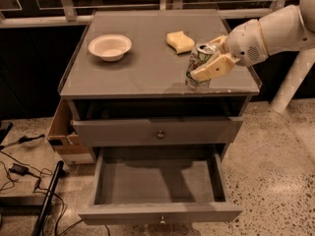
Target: Place 7up can into middle drawer
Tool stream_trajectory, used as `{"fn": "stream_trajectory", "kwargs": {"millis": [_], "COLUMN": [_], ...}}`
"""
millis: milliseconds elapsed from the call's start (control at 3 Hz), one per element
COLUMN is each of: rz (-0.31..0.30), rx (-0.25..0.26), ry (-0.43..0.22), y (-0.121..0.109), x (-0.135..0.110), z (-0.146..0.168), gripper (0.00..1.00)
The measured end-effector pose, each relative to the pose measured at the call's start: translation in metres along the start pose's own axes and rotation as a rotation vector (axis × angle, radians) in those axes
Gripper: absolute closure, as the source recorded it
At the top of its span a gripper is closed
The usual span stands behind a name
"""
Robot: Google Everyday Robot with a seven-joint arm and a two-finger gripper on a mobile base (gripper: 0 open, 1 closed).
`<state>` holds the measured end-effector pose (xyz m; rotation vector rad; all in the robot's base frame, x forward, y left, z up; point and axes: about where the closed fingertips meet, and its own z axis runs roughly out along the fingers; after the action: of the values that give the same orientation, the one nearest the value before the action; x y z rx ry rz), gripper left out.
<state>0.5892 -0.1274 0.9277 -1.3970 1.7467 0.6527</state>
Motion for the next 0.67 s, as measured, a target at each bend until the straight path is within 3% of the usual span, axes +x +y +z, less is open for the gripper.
{"fn": "stream_trajectory", "kwargs": {"millis": [333,667], "rz": [-0.001,-0.001], "rx": [-0.021,-0.047], "ry": [0.018,0.035], "y": [0.011,0.045], "x": [0.007,0.013], "z": [0.01,0.016], "gripper": [1.0,1.0]}}
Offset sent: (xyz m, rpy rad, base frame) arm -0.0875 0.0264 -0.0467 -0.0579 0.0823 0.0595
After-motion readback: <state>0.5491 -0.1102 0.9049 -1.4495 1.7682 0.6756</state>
